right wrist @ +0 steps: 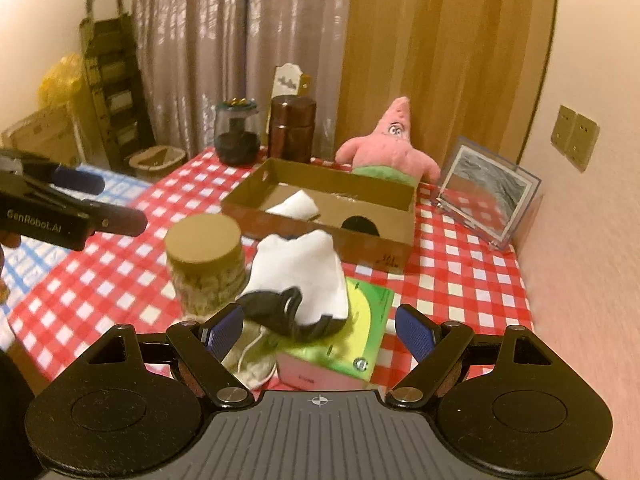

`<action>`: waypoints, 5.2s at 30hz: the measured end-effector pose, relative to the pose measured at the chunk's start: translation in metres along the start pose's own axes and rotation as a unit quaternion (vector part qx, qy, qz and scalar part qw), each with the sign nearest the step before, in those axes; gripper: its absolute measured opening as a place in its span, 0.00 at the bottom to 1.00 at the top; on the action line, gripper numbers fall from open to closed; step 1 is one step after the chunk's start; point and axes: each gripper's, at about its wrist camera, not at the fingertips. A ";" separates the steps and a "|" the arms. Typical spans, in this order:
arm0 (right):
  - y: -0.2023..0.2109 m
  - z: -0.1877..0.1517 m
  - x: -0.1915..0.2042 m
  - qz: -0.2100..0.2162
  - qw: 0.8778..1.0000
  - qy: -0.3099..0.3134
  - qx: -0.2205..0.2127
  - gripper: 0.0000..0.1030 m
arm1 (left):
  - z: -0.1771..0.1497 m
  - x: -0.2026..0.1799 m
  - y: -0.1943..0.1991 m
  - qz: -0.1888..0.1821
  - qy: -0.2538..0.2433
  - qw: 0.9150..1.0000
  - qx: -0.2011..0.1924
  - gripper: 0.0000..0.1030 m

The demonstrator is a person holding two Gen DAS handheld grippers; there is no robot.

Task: Organize soft objects
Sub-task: 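Withdraw both tools back toward the remaining towels and tissue box, then grasp the white cloth with the left tool while the right tool grasps the black-and-white mask, then lift and carry the white cloth and black-and-white mask toward the cardboard tray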

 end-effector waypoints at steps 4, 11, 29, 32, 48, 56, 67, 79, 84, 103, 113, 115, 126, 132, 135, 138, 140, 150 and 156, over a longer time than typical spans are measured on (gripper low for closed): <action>-0.003 -0.012 0.008 0.001 1.000 0.025 0.001 0.81 | -0.014 -0.003 0.000 -0.002 -0.001 1.000 0.006 0.84; -0.018 -0.022 0.015 0.000 0.999 0.043 0.008 0.81 | -0.038 -0.001 -0.006 -0.001 0.005 1.000 0.024 0.84; -0.068 -0.030 0.033 -0.002 0.995 0.101 0.017 0.80 | -0.062 0.002 -0.042 -0.005 0.011 0.999 0.050 0.84; -0.080 -0.029 0.036 -0.003 0.993 0.118 0.019 0.81 | -0.063 0.003 -0.048 -0.009 0.015 0.998 0.052 0.84; -0.125 -0.031 0.042 -0.002 0.985 0.174 0.019 0.79 | -0.060 0.014 -0.073 -0.021 0.042 0.997 0.054 0.84; -0.121 -0.030 0.040 -0.002 0.985 0.174 0.009 0.41 | -0.060 0.012 -0.075 -0.022 0.040 0.997 0.054 0.84; -0.087 -0.019 0.016 -0.009 0.992 0.120 -0.027 0.12 | -0.052 -0.004 -0.071 -0.048 0.039 0.997 0.048 0.84; -0.061 -0.017 -0.022 -0.060 0.995 0.056 -0.057 0.10 | -0.039 -0.031 -0.084 -0.066 0.029 0.997 0.031 0.76; -0.061 -0.022 -0.031 -0.054 0.996 0.041 -0.051 0.10 | -0.033 -0.047 -0.101 -0.064 0.018 0.997 0.025 0.59; -0.067 -0.031 -0.039 -0.033 0.998 0.026 -0.053 0.10 | -0.031 -0.085 -0.162 -0.015 -0.078 0.997 0.015 0.32; -0.068 -0.032 -0.038 -0.029 0.998 0.024 -0.053 0.10 | -0.030 -0.085 -0.154 0.001 -0.084 0.996 0.012 0.03; -0.068 -0.031 -0.037 -0.028 0.998 0.023 -0.054 0.10 | -0.027 -0.082 -0.148 -0.004 -0.081 0.997 0.012 0.02; -0.040 -0.004 -0.035 -0.038 0.994 0.022 -0.100 0.09 | 0.023 -0.058 -0.095 -0.050 -0.062 0.997 -0.022 0.01; -0.017 0.021 -0.037 -0.052 0.989 0.028 -0.134 0.09 | 0.059 -0.042 -0.062 -0.075 -0.055 0.995 -0.043 0.01; -0.005 0.032 -0.038 -0.059 0.986 0.029 -0.151 0.09 | 0.072 -0.036 -0.049 -0.080 -0.055 0.994 -0.052 0.01; 0.004 0.041 -0.042 -0.065 0.984 0.028 -0.163 0.09 | 0.082 -0.032 -0.036 -0.086 -0.057 0.993 -0.058 0.01; 0.011 0.046 -0.045 -0.070 0.982 0.026 -0.171 0.09 | 0.088 -0.027 -0.029 -0.095 -0.054 0.992 -0.059 0.01; 0.036 0.064 -0.058 -0.091 0.976 0.005 -0.196 0.09 | 0.123 -0.014 0.004 -0.105 -0.056 0.989 -0.083 0.01; 0.048 0.072 -0.061 -0.099 0.974 0.009 -0.206 0.09 | 0.151 -0.011 0.016 -0.101 -0.066 0.988 -0.100 0.01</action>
Point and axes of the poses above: each gripper's, at about its wrist camera, not at the fingertips, and y roughly against the way its jaws point, x to its left, z to its top, and after that the axes turned 3 degrees about -y, right-handed
